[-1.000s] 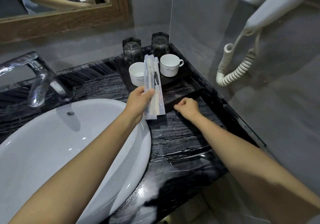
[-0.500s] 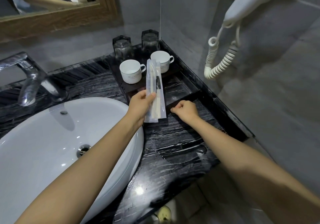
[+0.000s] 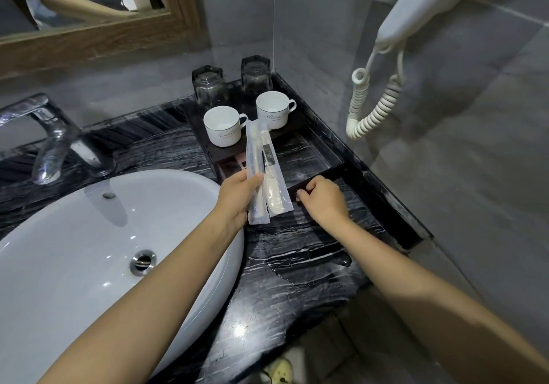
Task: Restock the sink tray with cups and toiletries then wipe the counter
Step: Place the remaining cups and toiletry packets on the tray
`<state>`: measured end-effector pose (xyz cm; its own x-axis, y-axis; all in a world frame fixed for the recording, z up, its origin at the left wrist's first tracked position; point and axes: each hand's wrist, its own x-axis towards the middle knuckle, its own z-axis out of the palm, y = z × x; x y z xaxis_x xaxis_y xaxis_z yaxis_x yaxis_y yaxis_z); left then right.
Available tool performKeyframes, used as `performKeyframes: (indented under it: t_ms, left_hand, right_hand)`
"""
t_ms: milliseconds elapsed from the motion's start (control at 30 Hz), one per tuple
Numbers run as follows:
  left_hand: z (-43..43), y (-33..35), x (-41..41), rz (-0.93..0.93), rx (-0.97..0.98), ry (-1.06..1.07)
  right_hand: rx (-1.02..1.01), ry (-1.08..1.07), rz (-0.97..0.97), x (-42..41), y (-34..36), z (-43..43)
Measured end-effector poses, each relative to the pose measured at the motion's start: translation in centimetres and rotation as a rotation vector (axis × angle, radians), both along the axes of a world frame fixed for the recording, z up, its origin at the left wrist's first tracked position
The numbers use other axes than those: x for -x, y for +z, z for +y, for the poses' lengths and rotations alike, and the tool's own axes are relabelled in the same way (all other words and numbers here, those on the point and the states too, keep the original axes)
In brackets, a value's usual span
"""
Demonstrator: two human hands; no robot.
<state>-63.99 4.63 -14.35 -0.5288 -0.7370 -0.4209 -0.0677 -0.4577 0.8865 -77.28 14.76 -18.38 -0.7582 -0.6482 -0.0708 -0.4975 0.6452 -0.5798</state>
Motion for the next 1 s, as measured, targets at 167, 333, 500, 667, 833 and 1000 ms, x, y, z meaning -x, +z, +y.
performKeyframes:
  t_ms: [167, 333, 500, 667, 833, 1000]
  left_hand:
    - [0.4, 0.0, 0.1, 0.037, -0.058, 0.025]
    - [-0.1, 0.2, -0.5, 0.071, -0.119, 0.076]
    - [-1.6, -0.5, -1.6, 0.056, -0.144, 0.162]
    - [-2.0, -0.7, -2.6, 0.067, -0.156, 0.102]
    - [-2.9, 0.1, -4.0, 0.092, -0.147, 0.101]
    - [-3.9, 1.2, -4.3, 0.121, -0.138, 0.132]
  right_hand:
    - [0.281, 0.105, -0.304, -2.1, 3.6, -1.0]
    - [0.355, 0.032, -0.657, -1.7, 4.5, -2.3]
    - [0.304, -0.034, -0.672, 0.5, 4.6, -2.8]
    - [0.172, -0.077, -0.65, 2.7, 4.7, -3.0]
    - [0.067, -0.087, -0.568, 3.6, 4.9, -5.4]
    - [-0.064, -0.01, -0.522, 3.3, 4.7, -8.6]
